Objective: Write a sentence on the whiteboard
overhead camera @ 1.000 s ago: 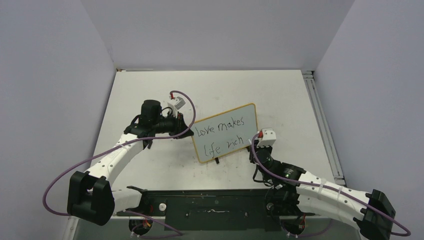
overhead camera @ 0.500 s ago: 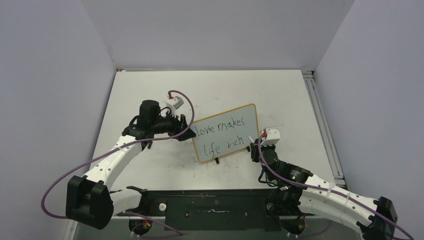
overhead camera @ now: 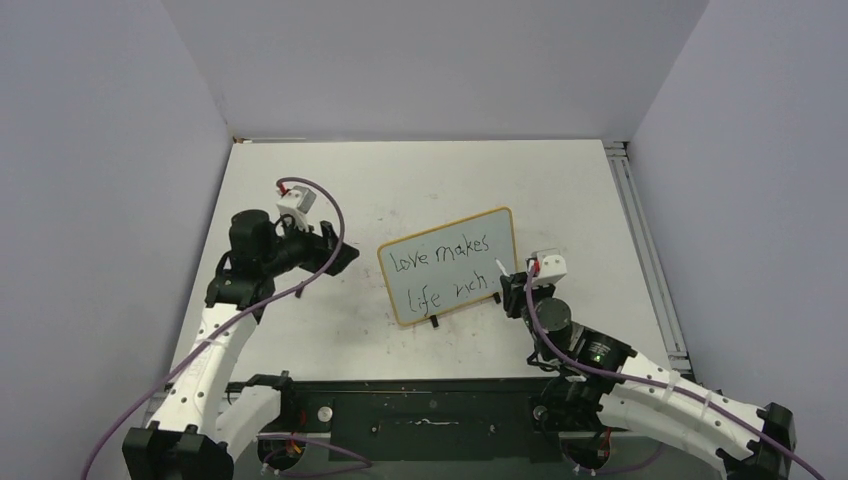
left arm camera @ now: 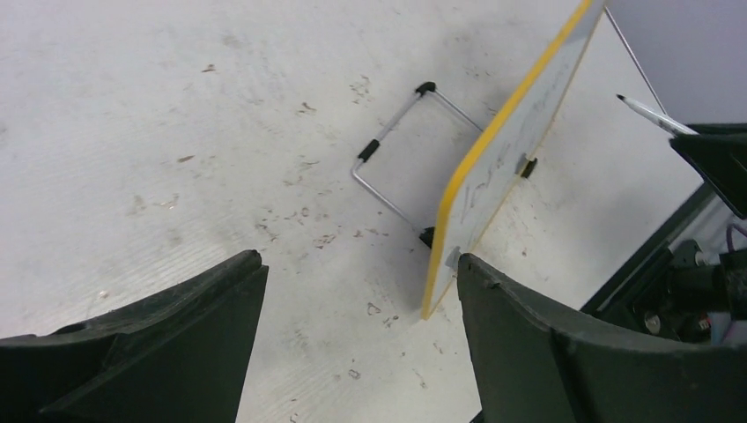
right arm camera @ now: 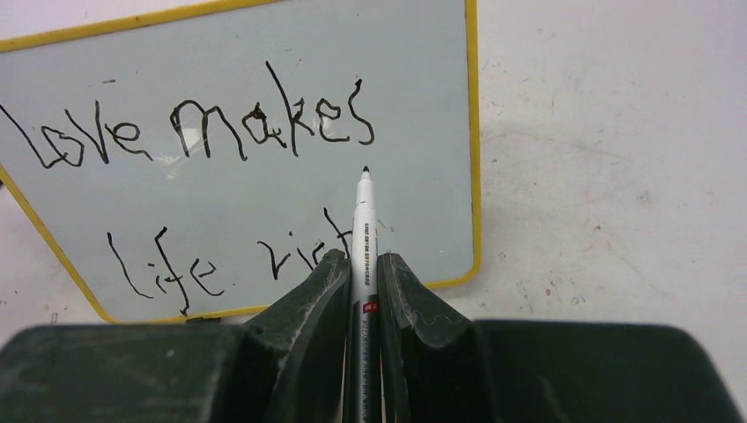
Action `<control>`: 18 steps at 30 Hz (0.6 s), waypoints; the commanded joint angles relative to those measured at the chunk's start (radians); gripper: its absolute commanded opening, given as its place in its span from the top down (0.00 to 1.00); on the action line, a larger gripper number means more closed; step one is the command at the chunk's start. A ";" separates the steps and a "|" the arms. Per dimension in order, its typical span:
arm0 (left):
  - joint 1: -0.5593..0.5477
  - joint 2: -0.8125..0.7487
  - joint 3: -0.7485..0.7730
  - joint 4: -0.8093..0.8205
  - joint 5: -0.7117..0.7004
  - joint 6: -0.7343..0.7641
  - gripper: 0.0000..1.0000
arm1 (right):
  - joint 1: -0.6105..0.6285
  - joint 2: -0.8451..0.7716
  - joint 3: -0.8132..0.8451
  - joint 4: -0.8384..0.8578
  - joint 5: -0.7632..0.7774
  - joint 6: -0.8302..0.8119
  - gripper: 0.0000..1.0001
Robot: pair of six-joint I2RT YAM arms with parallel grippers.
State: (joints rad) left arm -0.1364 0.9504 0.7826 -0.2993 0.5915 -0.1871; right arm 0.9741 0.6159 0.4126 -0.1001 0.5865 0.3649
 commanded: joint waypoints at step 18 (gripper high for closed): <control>0.334 0.323 0.018 -0.250 -0.451 -0.162 0.39 | -0.003 -0.232 0.021 0.083 0.073 -0.093 0.95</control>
State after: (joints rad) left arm 0.1955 1.2209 0.7944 -0.5510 0.2161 -0.3752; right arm 0.9741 0.4183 0.4156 -0.0528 0.6193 0.2722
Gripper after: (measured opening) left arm 0.645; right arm 0.150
